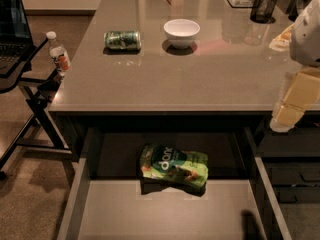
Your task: Pick green rice chip bag from top drawer and place on counter
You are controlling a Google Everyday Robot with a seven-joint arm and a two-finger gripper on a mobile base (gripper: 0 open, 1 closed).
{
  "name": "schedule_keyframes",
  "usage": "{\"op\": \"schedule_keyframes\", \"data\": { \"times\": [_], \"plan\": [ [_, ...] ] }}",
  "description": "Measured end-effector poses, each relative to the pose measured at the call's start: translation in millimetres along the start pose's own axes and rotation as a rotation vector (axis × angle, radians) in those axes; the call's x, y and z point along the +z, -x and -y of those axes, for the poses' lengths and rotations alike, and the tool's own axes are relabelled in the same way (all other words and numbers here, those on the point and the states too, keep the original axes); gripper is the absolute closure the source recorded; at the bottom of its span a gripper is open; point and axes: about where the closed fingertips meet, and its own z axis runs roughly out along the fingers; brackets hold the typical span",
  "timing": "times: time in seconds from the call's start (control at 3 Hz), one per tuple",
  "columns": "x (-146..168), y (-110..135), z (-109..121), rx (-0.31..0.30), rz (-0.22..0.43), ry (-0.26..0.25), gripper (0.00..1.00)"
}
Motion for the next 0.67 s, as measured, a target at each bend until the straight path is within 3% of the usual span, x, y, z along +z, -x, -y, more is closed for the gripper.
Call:
{"op": "schedule_keyframes", "data": {
  "times": [0.33,0.67],
  "plan": [
    [0.1,0.0,-0.1,0.0,0.0,0.0,0.0],
    [21.3,-3.8,-15.7,0.028,0.026,0.052,0.0]
  ]
}}
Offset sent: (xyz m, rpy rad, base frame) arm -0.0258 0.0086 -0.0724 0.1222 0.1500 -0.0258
